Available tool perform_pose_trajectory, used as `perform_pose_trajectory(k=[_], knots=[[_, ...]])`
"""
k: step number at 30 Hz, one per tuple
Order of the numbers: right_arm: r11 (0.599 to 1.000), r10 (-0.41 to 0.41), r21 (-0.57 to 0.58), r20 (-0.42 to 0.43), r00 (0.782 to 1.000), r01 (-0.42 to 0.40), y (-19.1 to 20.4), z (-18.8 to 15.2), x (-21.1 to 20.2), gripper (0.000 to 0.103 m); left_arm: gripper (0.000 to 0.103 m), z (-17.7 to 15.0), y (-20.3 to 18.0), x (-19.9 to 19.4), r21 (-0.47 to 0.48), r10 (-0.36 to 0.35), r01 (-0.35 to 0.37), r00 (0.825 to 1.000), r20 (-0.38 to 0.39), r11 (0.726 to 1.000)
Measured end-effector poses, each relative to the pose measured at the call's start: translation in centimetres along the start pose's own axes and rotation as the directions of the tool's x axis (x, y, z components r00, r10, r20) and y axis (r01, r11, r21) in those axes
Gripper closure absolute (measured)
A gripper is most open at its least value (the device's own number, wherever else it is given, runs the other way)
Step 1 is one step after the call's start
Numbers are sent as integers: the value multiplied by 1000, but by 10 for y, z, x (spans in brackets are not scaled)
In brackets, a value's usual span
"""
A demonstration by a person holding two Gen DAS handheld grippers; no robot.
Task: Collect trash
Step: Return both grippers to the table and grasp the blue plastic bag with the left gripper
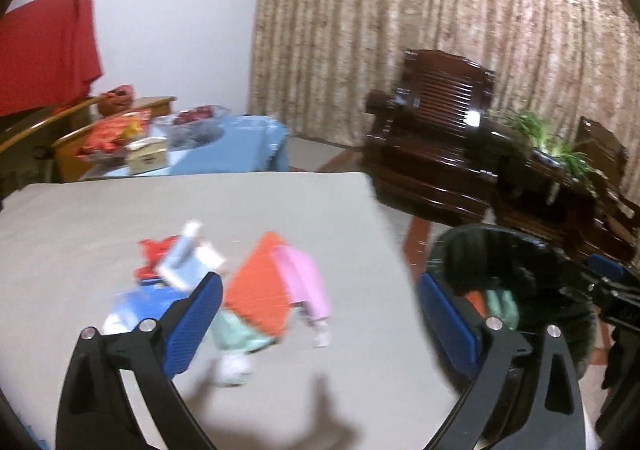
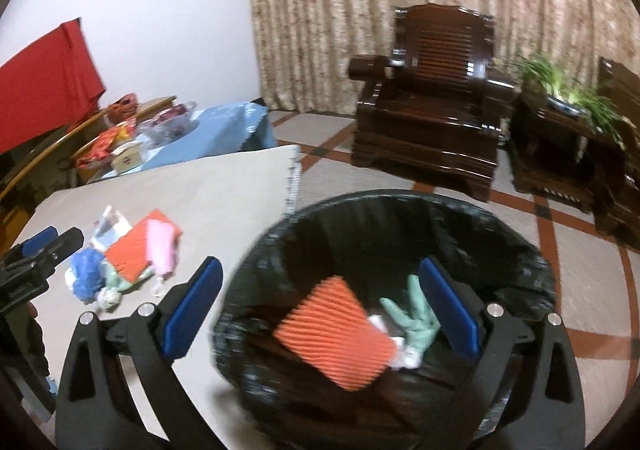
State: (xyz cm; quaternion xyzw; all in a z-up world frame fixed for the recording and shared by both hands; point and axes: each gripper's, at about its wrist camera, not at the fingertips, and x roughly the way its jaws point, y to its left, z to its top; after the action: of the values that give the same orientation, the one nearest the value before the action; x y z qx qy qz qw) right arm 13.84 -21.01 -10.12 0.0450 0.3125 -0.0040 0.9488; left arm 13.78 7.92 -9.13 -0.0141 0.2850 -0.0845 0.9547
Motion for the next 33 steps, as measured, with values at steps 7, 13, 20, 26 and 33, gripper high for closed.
perform_pose_trajectory(k=[7, 13, 20, 26, 33], knots=[[989, 114, -94, -1, 994, -113, 70, 7, 17, 7, 7, -11, 68, -15, -47, 137, -136, 991, 12, 990], [970, 186, -150, -29, 982, -189, 117, 3, 32, 7, 8, -27, 107, -20, -79, 204, -204, 979, -6, 976], [956, 207, -203, -52, 977, -213, 147, -4, 50, 7, 17, -45, 128, -6, -91, 215, -219, 975, -56, 971], [958, 192, -203, -78, 978, -204, 151, -7, 69, 7, 24, -53, 130, 18, -80, 197, -204, 976, -94, 976], [959, 181, -204, -99, 978, -198, 152, -9, 81, 7, 26, -57, 128, 51, -68, 193, -204, 972, -136, 977]])
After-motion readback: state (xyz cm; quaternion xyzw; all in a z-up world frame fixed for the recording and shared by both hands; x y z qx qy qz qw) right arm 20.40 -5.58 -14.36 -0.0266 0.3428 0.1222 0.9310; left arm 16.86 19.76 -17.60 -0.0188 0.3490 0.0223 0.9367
